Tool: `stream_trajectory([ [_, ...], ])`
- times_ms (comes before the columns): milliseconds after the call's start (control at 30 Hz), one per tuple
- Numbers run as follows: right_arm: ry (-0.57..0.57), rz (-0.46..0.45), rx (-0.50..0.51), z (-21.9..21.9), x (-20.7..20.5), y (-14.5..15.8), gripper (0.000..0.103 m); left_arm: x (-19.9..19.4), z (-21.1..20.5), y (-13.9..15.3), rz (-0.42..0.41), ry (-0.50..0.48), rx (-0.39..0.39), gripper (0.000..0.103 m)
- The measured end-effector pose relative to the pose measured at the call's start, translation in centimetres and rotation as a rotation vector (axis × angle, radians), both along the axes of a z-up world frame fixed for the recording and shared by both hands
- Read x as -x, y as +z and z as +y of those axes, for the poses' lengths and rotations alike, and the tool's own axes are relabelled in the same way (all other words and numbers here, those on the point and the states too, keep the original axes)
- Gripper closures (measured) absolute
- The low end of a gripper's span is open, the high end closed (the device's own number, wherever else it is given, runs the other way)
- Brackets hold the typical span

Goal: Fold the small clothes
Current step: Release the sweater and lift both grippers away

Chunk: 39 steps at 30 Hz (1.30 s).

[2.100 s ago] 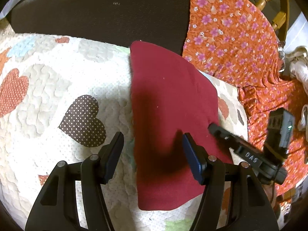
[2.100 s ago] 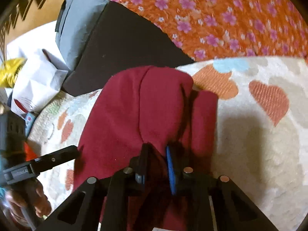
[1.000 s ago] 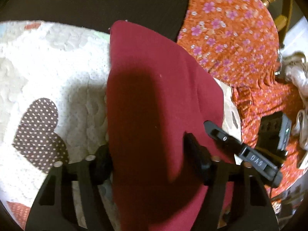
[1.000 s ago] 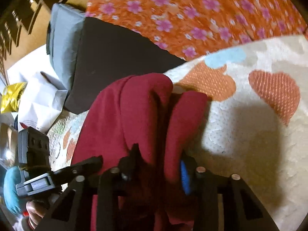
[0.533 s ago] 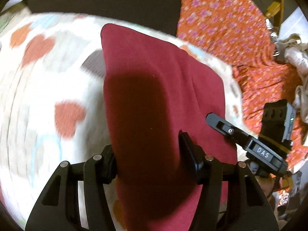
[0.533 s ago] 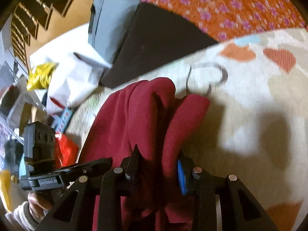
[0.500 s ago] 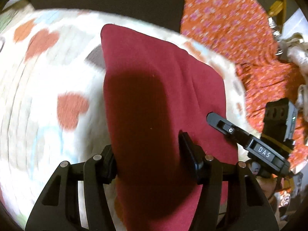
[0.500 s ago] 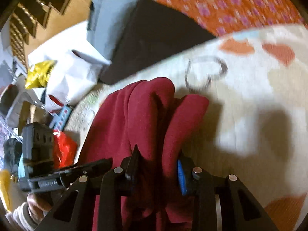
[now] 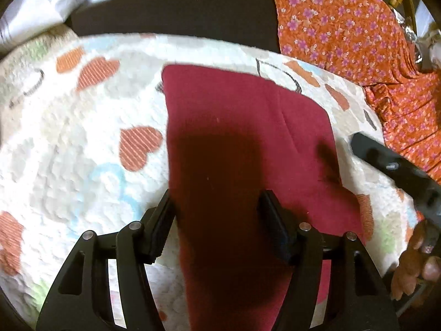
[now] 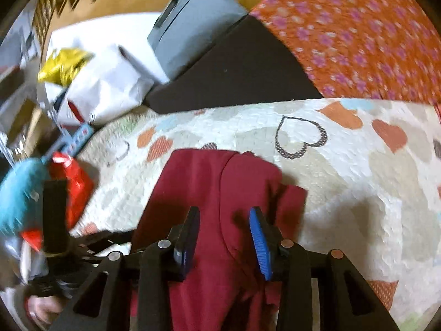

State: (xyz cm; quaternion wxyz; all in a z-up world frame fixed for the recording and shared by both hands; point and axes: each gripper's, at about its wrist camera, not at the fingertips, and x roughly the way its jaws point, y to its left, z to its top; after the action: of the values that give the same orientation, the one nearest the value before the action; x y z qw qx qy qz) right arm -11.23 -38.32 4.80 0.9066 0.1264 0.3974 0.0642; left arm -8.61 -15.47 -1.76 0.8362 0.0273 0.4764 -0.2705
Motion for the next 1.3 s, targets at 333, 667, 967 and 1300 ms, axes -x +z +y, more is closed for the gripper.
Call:
stream_trajectory([
  [333, -0.051, 0.145, 0.048, -0.9, -1.1, -4.6, 0.067, -1.3, 0.9, 0.4, -0.116, 0.065, -0.067, 0.039],
  [667, 0.064, 0.075, 0.173, 3.8, 3.7, -3.0, 0.067, -0.6, 0.2, 0.6, -0.186, 0.07, -0.114, 0.039],
  [967, 0.004, 0.007, 0.109, 3.2, 5.2, -0.2, 0.067, 1.0, 0.5, 2.1, -0.298, 0.081, -0.169, 0.039],
  [1300, -0.049, -0.04, 0.101, 3.7, 6.0, 2.1, 0.064, 2.5, 1.9, 3.9, -0.333, 0.131, -0.137, 0.039],
])
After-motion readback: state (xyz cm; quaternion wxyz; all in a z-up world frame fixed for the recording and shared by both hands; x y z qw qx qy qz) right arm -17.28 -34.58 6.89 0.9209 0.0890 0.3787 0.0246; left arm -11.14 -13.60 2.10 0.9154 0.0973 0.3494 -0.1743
